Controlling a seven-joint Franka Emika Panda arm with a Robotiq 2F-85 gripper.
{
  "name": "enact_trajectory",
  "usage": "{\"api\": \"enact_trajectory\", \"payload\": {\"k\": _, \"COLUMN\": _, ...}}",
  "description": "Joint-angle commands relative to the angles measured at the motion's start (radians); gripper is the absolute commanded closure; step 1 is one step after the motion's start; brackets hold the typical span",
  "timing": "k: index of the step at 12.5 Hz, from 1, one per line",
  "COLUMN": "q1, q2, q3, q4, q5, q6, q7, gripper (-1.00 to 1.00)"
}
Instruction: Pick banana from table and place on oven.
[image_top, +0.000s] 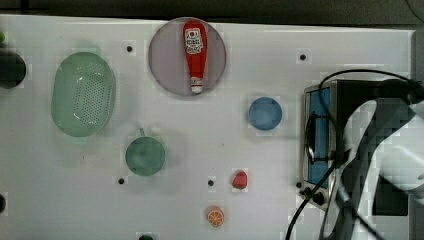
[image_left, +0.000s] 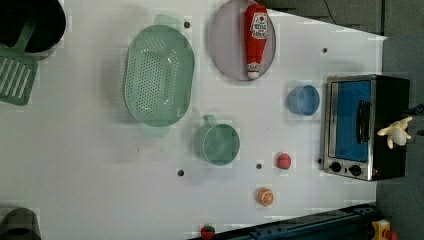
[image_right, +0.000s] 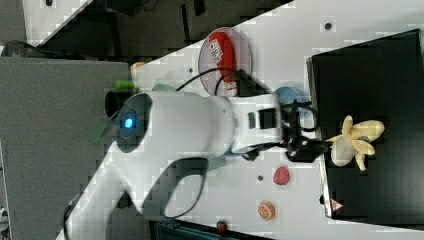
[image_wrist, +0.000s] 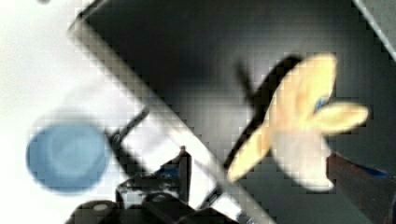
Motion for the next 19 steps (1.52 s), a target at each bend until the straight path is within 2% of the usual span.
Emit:
{"api": "enact_trajectory", "payload": {"k": 1, "q1": 0.068, "q2": -0.138, "q3": 0.077, "q4": 0.028, "q5": -0.009, "q6": -0.121, "q7": 0.059, "gripper": -1.0}}
{"api": "enact_trajectory", "payload": {"k": 5, "q1": 0.12, "q2": -0.303, "q3": 0.232, "q4": 0.009, "q5": -0.01, "q6": -0.247, "q7": 0.501, "gripper": -1.0}}
{"api": "enact_trajectory", "payload": {"k": 9, "q1": 0.136, "q2": -0.441, "q3": 0.413, "q4": -0.082, "q5": -0.014, "q6": -0.254, "q7": 0.886, "gripper": -1.0}}
{"api": "enact_trajectory", "payload": {"k": 12, "q1": 0.136, "q2": -0.5, "q3": 0.483, "q4": -0.119, "q5": -0.012, "q6": -0.282, "q7": 0.937, "gripper": -1.0}}
{"api": "enact_trajectory", "payload": {"k": 19, "q1": 0.134, "q2": -0.521, "q3": 0.486, "q4": -0.129, "q5": -0.013, "q6": -0.287, "q7": 0.937, "gripper": -1.0}}
